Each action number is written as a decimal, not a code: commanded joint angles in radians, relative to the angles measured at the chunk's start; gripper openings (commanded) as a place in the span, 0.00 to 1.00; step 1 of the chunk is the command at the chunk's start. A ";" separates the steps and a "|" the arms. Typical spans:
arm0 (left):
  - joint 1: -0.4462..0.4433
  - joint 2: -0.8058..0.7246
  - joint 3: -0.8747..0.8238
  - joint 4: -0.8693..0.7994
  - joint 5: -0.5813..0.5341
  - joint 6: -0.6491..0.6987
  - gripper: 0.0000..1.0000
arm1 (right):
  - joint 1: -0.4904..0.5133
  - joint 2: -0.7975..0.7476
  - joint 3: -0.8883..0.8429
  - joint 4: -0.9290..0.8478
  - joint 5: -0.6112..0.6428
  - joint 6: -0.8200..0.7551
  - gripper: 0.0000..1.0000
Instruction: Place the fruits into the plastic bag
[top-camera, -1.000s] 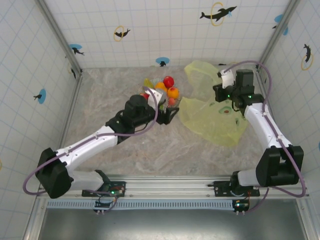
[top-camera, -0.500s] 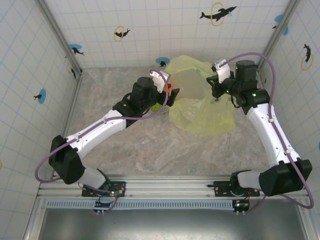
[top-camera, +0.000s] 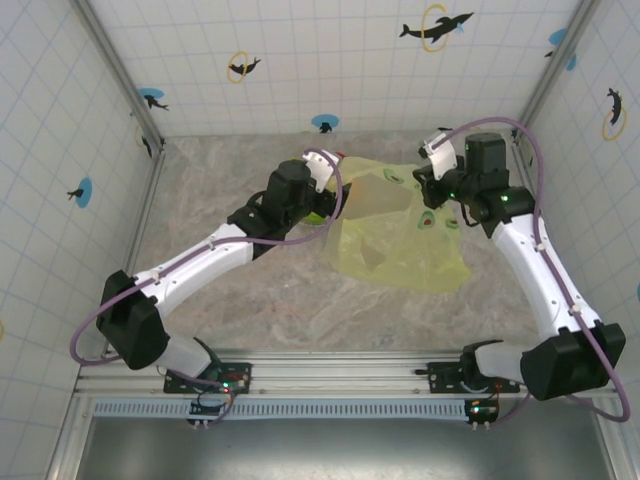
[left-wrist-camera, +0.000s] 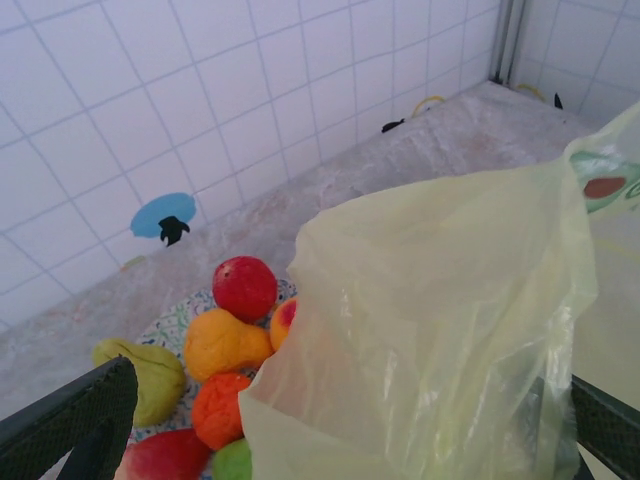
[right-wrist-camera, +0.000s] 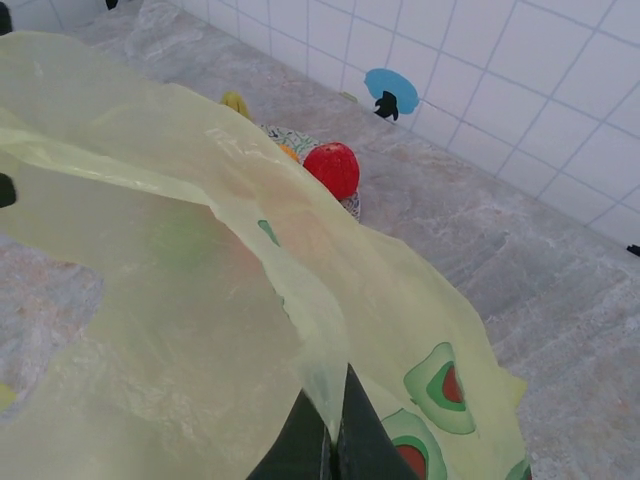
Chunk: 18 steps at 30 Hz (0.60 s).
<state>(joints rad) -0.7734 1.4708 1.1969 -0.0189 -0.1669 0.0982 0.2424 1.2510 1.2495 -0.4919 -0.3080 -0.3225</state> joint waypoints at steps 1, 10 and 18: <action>-0.004 0.010 -0.011 0.013 -0.014 0.088 0.98 | 0.003 -0.047 -0.017 -0.016 0.001 -0.026 0.00; -0.004 0.112 0.085 -0.020 0.087 0.095 0.61 | 0.001 -0.067 -0.056 -0.012 0.000 -0.046 0.00; -0.004 0.124 0.143 -0.027 0.269 -0.066 0.05 | 0.008 -0.049 -0.088 0.044 0.260 0.056 0.00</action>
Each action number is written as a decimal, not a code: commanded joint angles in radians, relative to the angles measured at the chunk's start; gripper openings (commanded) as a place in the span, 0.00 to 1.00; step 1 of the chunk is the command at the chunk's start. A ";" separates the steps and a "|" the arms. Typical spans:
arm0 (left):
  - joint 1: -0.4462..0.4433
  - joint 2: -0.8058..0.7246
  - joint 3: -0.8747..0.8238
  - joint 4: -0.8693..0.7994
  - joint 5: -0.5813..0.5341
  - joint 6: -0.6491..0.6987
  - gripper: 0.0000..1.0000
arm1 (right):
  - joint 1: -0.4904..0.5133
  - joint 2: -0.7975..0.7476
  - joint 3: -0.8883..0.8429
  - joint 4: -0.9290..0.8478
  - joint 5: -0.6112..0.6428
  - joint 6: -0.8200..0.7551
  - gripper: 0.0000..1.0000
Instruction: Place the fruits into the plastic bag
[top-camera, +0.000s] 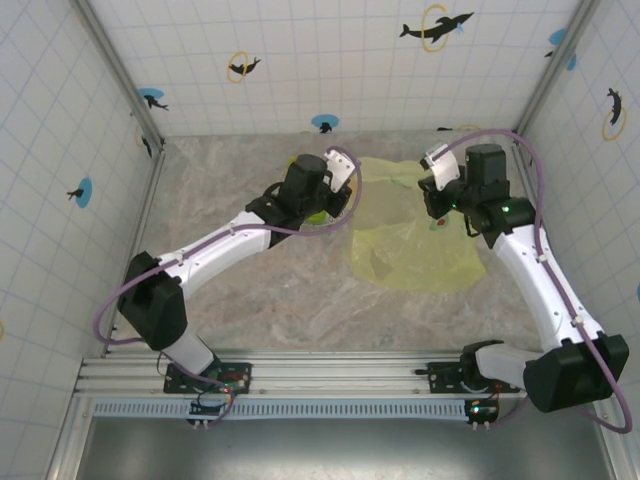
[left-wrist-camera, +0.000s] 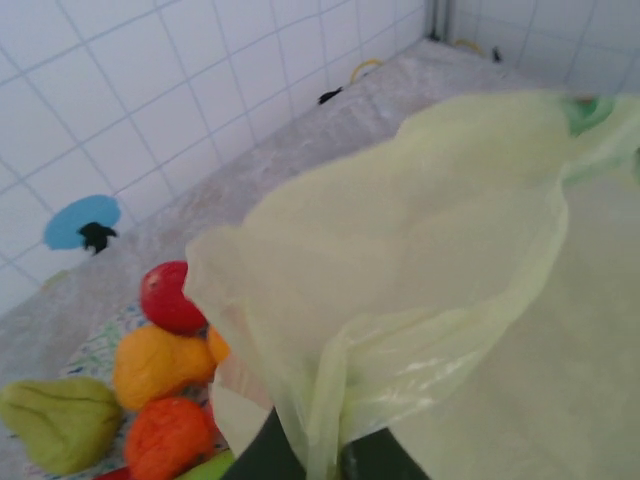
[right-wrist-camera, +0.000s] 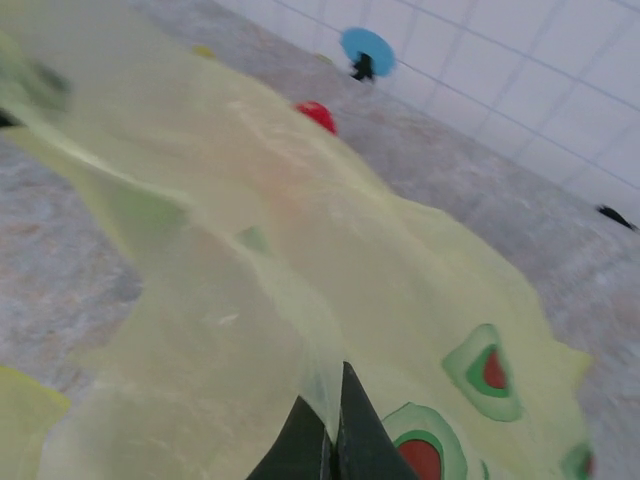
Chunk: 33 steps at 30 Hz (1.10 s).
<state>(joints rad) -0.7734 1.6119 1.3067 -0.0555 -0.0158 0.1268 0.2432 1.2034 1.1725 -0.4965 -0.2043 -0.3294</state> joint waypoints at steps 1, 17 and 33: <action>-0.004 -0.029 0.025 0.038 0.162 -0.140 0.02 | 0.011 0.010 -0.003 0.043 0.215 0.091 0.05; -0.029 -0.009 -0.044 0.255 0.285 -0.667 0.00 | 0.272 -0.018 -0.164 0.059 0.549 0.436 0.79; -0.041 -0.089 -0.127 0.225 0.158 -0.655 0.00 | 0.364 -0.016 -0.225 0.063 0.993 0.525 0.77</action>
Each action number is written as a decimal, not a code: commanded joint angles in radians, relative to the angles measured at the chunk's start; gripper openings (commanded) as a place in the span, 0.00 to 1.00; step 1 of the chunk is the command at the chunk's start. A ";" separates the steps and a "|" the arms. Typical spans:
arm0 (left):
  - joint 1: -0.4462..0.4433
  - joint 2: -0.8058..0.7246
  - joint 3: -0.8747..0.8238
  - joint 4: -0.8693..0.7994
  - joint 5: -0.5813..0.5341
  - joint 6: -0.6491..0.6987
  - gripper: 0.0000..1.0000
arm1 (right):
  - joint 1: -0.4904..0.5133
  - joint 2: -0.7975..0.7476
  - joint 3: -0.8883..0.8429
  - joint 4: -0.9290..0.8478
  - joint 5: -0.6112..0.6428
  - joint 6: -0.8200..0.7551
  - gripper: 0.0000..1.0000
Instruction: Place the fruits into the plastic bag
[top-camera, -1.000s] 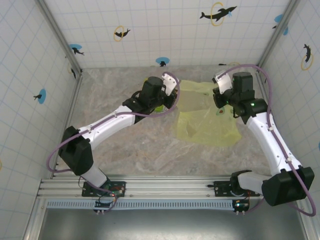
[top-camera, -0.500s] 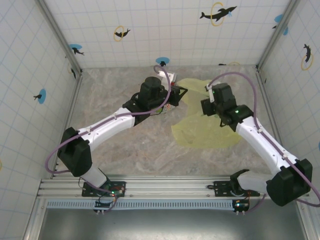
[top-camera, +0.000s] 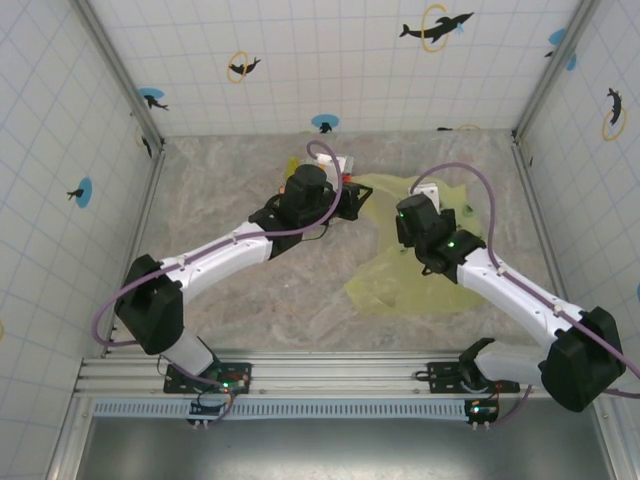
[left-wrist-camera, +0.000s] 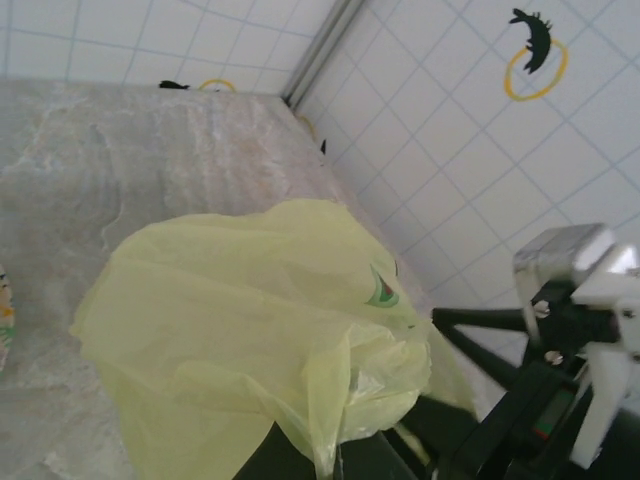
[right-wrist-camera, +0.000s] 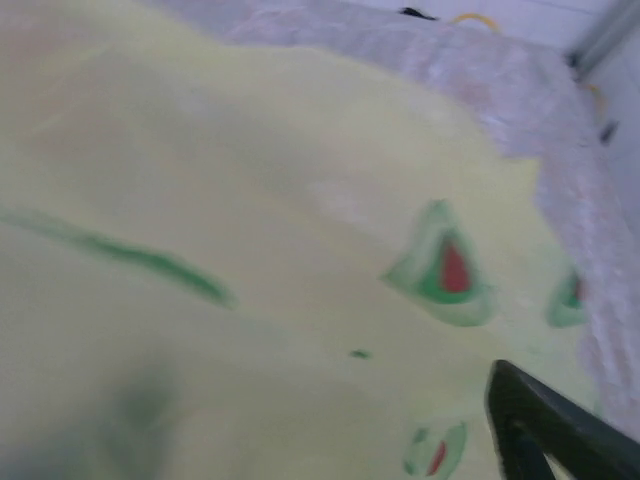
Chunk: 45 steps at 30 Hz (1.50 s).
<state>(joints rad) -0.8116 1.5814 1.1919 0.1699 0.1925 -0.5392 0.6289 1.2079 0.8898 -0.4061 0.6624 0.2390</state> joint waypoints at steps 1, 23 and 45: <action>-0.003 -0.062 -0.012 -0.020 -0.072 0.024 0.00 | -0.038 -0.027 0.080 -0.045 0.117 -0.074 0.75; 0.031 -0.077 -0.006 -0.045 0.044 0.065 0.00 | -0.257 0.117 0.244 -0.116 -0.444 -0.289 0.68; 0.147 -0.004 -0.043 -0.069 0.140 0.052 0.02 | -0.307 0.157 0.431 -0.379 -0.390 -0.365 0.00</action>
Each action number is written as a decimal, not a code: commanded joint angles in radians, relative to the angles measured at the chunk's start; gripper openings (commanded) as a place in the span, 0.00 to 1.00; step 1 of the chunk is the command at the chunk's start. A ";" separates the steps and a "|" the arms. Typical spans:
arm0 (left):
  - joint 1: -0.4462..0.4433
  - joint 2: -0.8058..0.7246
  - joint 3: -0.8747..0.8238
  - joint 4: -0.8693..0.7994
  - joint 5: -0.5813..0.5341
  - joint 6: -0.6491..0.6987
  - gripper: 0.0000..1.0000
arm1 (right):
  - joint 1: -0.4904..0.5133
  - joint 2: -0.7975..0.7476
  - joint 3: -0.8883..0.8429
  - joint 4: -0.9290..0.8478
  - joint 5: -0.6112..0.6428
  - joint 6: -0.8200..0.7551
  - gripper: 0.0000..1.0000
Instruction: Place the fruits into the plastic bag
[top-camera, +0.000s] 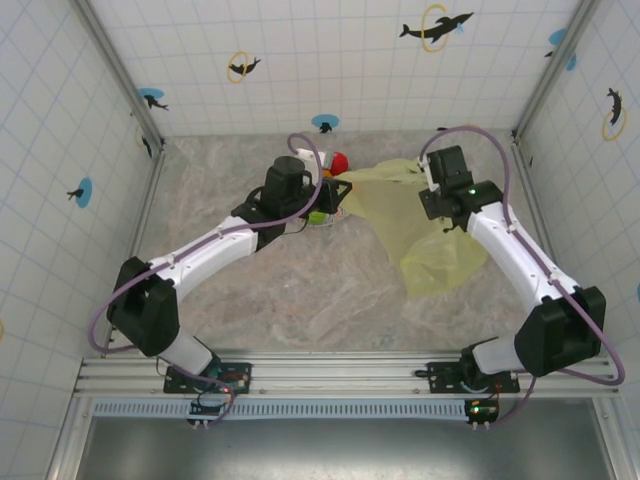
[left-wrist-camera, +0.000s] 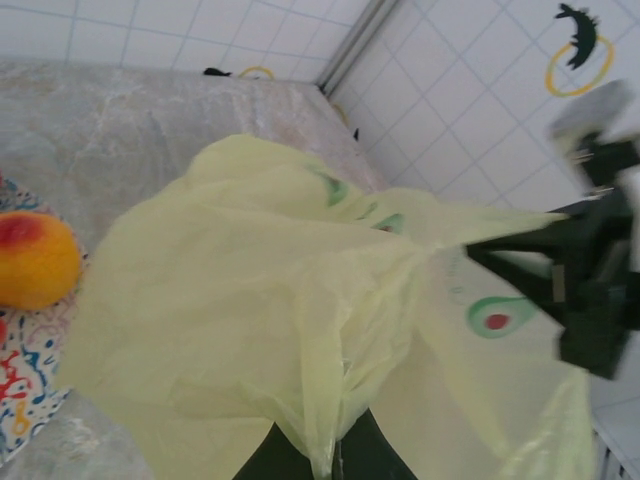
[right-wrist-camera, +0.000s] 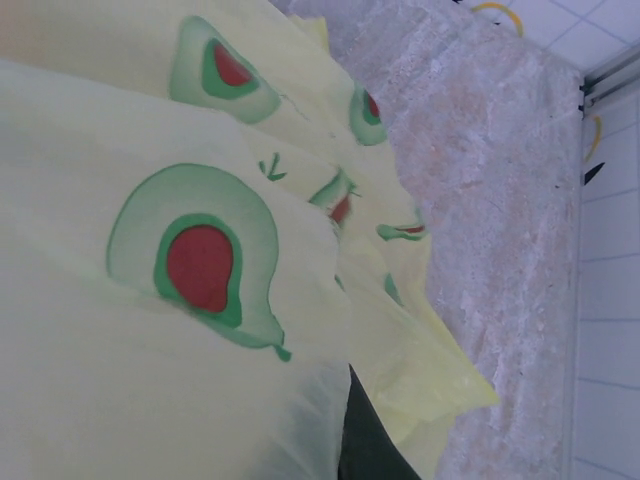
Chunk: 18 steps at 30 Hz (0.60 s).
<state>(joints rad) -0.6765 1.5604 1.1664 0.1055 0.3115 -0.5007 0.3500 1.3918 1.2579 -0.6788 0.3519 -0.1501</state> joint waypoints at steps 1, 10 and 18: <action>0.013 0.020 -0.017 -0.007 0.011 0.029 0.05 | -0.044 -0.022 0.075 -0.123 -0.121 0.036 0.00; 0.018 0.019 -0.037 -0.027 -0.024 0.094 0.50 | -0.165 0.002 0.053 -0.105 -0.426 0.207 0.00; 0.018 0.032 -0.056 -0.004 -0.020 0.119 0.57 | -0.214 -0.028 -0.022 -0.038 -0.624 0.247 0.00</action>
<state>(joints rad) -0.6655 1.5791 1.1110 0.0906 0.2874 -0.4141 0.1459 1.3880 1.2652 -0.7452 -0.1490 0.0639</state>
